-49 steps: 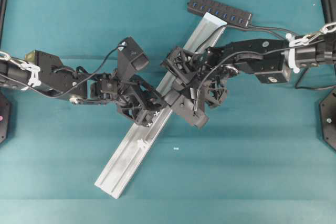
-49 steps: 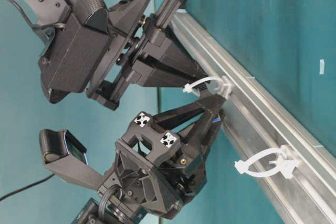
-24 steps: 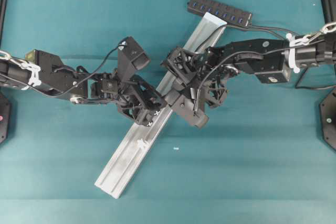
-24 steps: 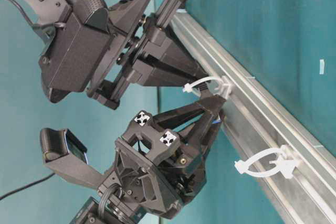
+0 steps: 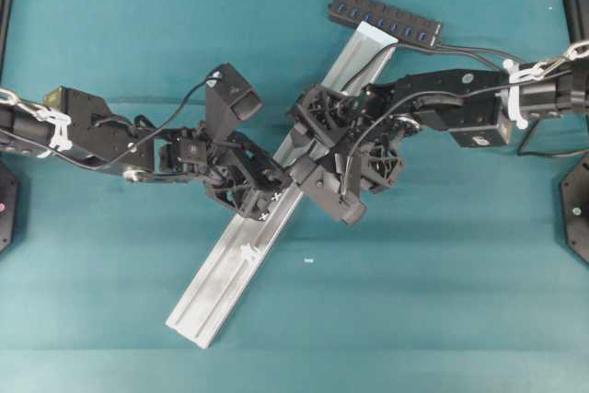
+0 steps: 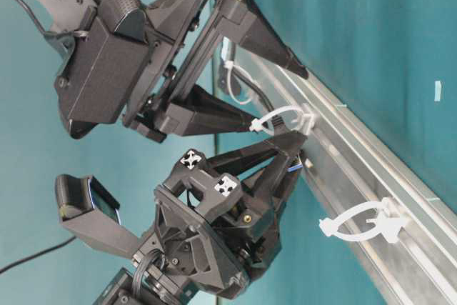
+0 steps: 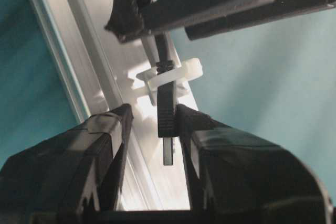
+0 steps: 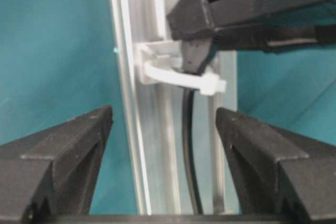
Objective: Pass the USB cable through three rings with both arms.
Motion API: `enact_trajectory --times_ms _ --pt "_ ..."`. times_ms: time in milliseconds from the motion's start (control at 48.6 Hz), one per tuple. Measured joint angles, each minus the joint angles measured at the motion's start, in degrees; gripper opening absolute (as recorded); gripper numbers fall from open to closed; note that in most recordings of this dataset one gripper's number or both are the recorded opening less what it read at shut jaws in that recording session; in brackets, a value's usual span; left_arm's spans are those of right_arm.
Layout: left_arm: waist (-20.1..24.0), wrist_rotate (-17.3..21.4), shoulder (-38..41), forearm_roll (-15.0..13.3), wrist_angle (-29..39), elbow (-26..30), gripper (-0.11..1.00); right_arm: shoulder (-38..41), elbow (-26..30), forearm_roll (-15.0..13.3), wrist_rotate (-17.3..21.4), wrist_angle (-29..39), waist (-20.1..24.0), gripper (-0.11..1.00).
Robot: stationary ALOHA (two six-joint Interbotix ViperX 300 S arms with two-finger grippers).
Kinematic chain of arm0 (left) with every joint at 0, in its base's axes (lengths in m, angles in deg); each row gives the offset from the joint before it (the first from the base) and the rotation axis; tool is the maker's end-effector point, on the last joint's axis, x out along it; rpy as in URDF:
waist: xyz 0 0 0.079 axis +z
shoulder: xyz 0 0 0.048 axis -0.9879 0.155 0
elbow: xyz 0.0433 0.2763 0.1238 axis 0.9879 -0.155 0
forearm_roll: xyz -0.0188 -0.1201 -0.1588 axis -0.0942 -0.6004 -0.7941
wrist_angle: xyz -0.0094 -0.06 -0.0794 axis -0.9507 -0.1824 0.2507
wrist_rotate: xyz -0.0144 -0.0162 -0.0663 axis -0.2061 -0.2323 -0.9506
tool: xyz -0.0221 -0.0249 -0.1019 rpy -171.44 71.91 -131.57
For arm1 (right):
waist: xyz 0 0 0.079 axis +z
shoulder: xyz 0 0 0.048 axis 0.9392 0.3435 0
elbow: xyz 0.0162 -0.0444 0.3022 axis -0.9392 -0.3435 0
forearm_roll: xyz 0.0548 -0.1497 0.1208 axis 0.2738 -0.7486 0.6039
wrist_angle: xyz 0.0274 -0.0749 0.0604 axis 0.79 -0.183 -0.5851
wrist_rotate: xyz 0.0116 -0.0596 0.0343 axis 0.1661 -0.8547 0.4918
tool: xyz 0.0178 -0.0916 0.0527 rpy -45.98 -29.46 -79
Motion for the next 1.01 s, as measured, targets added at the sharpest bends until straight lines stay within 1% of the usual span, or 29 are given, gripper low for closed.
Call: enact_trajectory --times_ms 144,247,308,370,802,1007 --pt "-0.70 -1.23 -0.70 0.00 1.32 0.00 0.32 -0.79 -0.18 -0.09 1.32 -0.53 -0.53 0.85" --pt "-0.88 -2.55 -1.32 0.00 1.49 -0.35 0.30 -1.32 -0.18 -0.09 1.49 -1.23 -0.79 0.85" --pt "-2.29 -3.60 -1.93 0.00 1.41 -0.44 0.17 -1.58 -0.18 -0.18 1.58 -1.49 -0.79 0.85" --pt "-3.69 -4.31 -2.55 0.00 1.41 -0.62 0.11 -1.85 -0.09 -0.18 1.49 -1.58 -0.79 0.85" --pt "-4.13 -5.10 -7.29 0.00 1.41 -3.78 0.11 -3.25 -0.18 -0.18 1.58 -1.41 0.00 0.85" --pt "-4.22 -5.19 -9.32 0.00 1.49 -5.10 0.11 -3.60 -0.09 -0.09 1.58 -1.58 2.46 0.85"
